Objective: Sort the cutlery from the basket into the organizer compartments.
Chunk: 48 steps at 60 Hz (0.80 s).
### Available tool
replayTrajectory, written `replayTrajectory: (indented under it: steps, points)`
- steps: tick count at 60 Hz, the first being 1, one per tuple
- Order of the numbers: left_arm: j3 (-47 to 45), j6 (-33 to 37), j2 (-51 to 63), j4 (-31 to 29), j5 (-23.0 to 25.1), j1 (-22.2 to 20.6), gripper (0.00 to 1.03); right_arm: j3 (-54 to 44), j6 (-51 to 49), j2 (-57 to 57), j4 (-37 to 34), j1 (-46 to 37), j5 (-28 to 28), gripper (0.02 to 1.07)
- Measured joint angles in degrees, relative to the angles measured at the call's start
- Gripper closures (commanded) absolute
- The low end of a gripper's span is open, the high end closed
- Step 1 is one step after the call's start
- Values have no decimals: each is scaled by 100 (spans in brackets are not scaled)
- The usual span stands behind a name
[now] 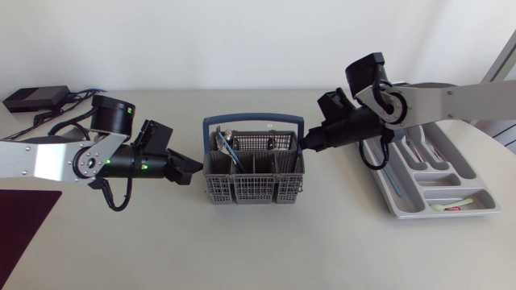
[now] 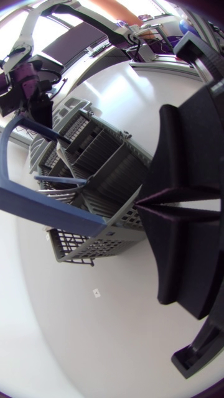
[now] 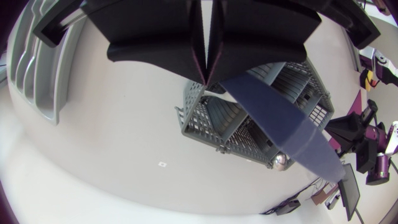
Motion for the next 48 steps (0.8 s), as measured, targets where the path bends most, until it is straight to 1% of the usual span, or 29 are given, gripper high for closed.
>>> replayTrajectory:
  steps: [9,17,21,24,31,35,41,46,48]
  points:
    - [0,46,-297,-4,-2,229,95,-369,-28,-597,17,0,398,101]
    - [2,131,-518,-125,-2,452,93,-680,-140,-1373,20,9,568,101]
    - [2,160,-658,-177,-2,533,92,-844,-199,-1873,20,66,638,93]
    - [2,175,-769,-177,-2,560,90,-929,-238,-2184,15,184,697,91]
    - [-13,214,-1038,-175,0,562,90,-1032,-328,-2599,0,573,807,82]
    - [-90,219,-1217,-175,-2,560,90,-1064,-332,-2684,4,804,879,78]
    - [-245,304,-1429,-175,0,560,90,-1150,-400,-2697,70,1226,1036,69]
    - [-339,345,-1504,-173,-2,560,90,-1202,-463,-2618,236,1554,1161,68]
    - [-374,367,-1526,-173,0,560,90,-1204,-498,-2551,339,1676,1228,66]
